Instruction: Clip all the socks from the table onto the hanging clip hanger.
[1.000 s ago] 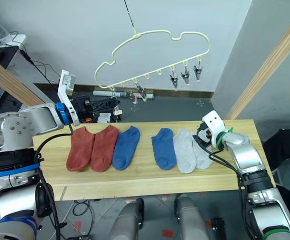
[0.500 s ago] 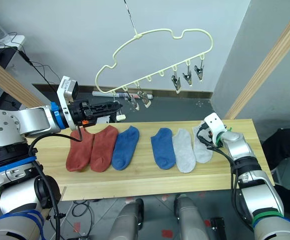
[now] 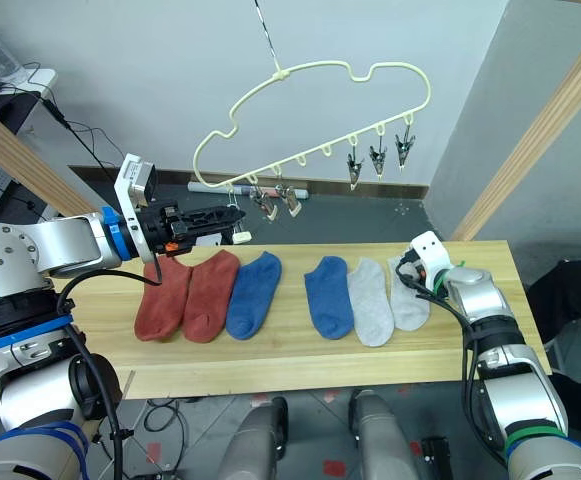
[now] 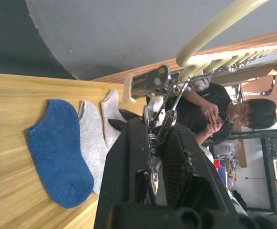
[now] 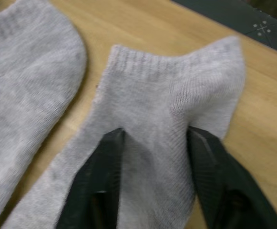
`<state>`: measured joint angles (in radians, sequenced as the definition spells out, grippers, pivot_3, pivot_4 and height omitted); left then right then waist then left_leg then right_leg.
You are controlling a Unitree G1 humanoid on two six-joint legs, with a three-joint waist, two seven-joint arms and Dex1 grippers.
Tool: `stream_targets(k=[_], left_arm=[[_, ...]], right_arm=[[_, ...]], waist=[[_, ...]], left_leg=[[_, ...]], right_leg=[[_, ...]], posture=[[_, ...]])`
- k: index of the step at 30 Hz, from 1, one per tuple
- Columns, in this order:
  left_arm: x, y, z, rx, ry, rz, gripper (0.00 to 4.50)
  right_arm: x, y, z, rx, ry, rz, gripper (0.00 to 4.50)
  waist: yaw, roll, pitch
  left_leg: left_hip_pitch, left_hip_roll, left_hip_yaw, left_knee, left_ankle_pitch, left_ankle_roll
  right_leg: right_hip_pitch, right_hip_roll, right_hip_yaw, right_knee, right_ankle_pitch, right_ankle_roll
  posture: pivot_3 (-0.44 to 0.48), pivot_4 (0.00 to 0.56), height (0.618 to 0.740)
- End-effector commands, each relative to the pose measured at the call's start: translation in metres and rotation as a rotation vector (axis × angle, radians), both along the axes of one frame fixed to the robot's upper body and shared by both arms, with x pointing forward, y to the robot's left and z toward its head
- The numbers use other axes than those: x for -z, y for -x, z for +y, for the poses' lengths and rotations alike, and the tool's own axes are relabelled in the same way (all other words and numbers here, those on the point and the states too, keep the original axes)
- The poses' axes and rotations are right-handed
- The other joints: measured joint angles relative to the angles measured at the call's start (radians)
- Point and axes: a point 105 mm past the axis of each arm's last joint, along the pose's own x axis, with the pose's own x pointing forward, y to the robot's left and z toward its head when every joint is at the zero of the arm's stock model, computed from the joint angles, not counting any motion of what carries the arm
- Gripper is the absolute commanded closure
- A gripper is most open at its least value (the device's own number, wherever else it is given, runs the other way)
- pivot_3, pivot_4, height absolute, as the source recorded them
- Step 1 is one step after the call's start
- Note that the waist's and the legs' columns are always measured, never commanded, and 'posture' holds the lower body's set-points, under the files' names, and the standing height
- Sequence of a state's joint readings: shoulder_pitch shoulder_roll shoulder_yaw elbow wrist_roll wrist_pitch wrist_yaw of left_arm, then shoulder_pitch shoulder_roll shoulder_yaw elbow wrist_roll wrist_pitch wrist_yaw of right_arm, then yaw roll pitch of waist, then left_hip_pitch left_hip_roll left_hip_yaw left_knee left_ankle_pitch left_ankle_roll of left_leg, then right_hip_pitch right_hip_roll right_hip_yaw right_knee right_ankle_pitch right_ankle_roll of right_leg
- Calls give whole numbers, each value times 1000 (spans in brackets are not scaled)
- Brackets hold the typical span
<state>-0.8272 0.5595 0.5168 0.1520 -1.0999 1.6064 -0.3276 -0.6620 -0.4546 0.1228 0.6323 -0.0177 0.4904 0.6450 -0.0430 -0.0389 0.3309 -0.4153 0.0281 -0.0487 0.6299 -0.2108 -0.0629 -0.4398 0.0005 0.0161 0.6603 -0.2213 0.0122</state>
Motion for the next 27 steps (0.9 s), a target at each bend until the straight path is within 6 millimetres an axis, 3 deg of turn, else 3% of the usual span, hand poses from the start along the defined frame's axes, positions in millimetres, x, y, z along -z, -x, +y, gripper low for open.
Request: stream_targets(k=[1, 3, 6, 9, 12, 16, 20, 22, 24, 27], left_arm=[[-5, 5, 1, 4, 8, -32, 4203], [-4, 4, 1, -3, 8, -33, 4203], [-5, 3, 2, -14, 18, -41, 4203], [-7, 2, 3, -15, 33, -40, 4203], [-8, 0, 4, -24, 67, -28, 4203], [-14, -6, 7, -38, 156, -4, 4203], [-16, -10, 8, -46, 186, 19, 4203], [-14, -11, 5, -44, 188, 31, 4203], [-13, -11, 3, -42, 188, 39, 4203], [-11, -10, 1, -36, 174, 45, 4203]], right_arm=[[41, 30, -11, 19, 38, 169, 4010], [38, 33, -12, -1, 52, 151, 4474], [26, 35, -9, -48, 67, 89, 4474], [-14, 39, 8, -219, 117, -106, 4474], [-59, 55, 38, -396, 70, -253, 4474], [-109, 97, 97, -670, -104, -355, 4474], [-114, 116, 124, -785, -106, -362, 4474], [-116, 122, 149, -841, -146, -369, 4474], [-118, 119, 173, -860, -190, -375, 4474], [-118, 105, 186, -859, -158, -402, 4474]], waist=[[3, 0, 0], [5, 0, 0], [11, 0, 0], [13, 1, 0], [10, 3, 3], [1, 3, 4], [8, 3, 4], [9, 3, 4], [8, 3, 4], [10, 3, 4]], left_leg=[[0, 0, 0, 0, 0, 0], [0, 0, 0, 0, 0, 0], [0, 0, 0, 0, 0, 0], [-1, 0, 0, 0, 0, 0], [-3, -1, 1, -1, 0, 0], [-2, 1, 1, -1, 0, -1], [-2, 2, -2, -1, 1, -2], [-3, 0, -1, -1, 1, -2], [-3, -1, -1, -1, 1, -2], [-3, 0, -1, -1, 2, -5]], right_leg=[[0, 0, 0, 0, 0, 0], [0, 0, 0, 0, 0, 0], [0, 0, 0, 0, 0, 0], [-1, 0, 0, -1, 0, 0], [-3, -1, 1, -2, 0, 0], [-3, 0, 1, -1, 0, 1], [-3, 1, -2, 0, 0, 0], [-3, 0, -1, -1, 0, 1], [-3, -2, 0, -1, 0, 1], [-3, -2, -1, 0, 0, 0]], posture=[[-7, 347, 740], [-6, 349, 740], [-4, 349, 740], [2, 351, 740], [1, 352, 740], [-5, 351, 740], [-15, 345, 740], [-15, 345, 740], [-22, 344, 740], [-18, 343, 740]])
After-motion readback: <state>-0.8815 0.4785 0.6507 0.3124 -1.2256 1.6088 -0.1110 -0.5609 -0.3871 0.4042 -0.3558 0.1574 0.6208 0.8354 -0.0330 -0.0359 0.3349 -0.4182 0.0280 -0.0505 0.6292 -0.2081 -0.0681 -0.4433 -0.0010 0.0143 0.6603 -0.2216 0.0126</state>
